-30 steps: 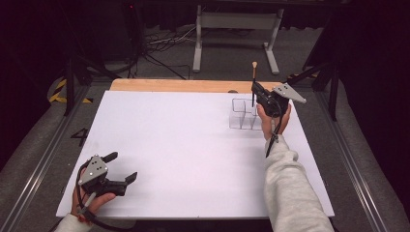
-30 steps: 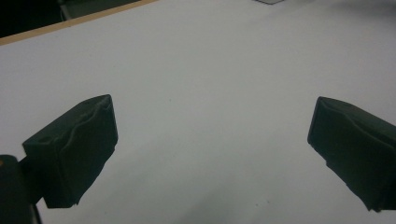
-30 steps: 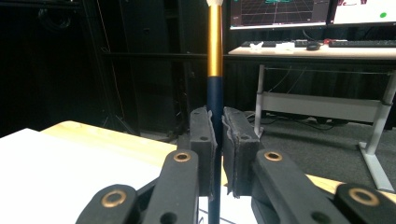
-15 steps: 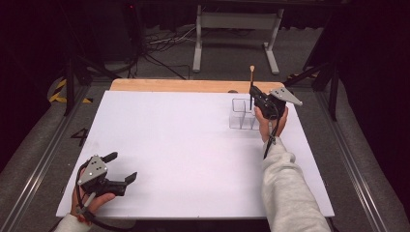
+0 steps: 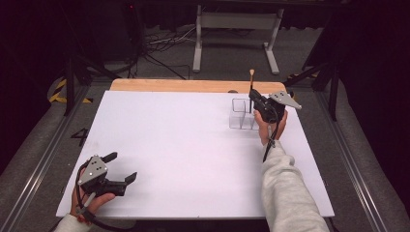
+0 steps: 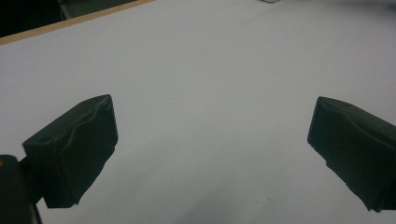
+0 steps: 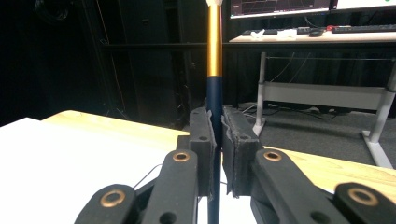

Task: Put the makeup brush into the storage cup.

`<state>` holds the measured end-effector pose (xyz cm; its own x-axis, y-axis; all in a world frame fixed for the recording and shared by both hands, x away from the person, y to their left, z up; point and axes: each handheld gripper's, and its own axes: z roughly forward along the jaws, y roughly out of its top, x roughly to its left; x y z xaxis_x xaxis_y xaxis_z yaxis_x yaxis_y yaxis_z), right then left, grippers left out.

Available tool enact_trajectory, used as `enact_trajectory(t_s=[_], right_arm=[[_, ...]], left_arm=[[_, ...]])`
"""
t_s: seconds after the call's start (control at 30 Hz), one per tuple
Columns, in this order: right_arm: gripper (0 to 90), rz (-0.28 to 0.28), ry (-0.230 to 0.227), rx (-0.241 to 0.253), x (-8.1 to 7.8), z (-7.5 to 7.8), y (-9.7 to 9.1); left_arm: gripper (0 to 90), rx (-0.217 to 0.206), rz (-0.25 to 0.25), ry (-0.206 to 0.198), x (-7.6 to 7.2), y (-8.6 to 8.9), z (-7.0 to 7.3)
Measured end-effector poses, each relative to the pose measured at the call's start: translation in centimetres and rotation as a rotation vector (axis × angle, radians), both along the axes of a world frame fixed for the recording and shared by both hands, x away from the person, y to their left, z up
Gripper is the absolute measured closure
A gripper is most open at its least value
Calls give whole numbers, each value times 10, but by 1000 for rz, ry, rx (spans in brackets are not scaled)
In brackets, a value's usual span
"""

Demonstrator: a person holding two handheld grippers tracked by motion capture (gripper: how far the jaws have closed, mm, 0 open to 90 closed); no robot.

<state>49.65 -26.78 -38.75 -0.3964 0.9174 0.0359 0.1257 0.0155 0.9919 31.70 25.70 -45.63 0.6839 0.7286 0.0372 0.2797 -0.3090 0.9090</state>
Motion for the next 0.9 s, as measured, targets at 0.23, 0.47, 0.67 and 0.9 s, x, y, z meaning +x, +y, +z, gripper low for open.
enact_trajectory(t_s=[0.23, 0.47, 0.67, 0.9], right_arm=[[833, 9, 5, -9, -4, -4, 1], [833, 13, 14, -17, -6, -8, 1], [833, 18, 12, -12, -12, -11, 0], [833, 18, 9, -8, -16, -11, -4]], left_arm=[[24, 1, -1, -1, 0, 0, 0], [24, 0, 0, 1, 0, 0, 0], [24, 0, 1, 1, 0, -1, 0], [25, 1, 0, 0, 0, 0, 0]])
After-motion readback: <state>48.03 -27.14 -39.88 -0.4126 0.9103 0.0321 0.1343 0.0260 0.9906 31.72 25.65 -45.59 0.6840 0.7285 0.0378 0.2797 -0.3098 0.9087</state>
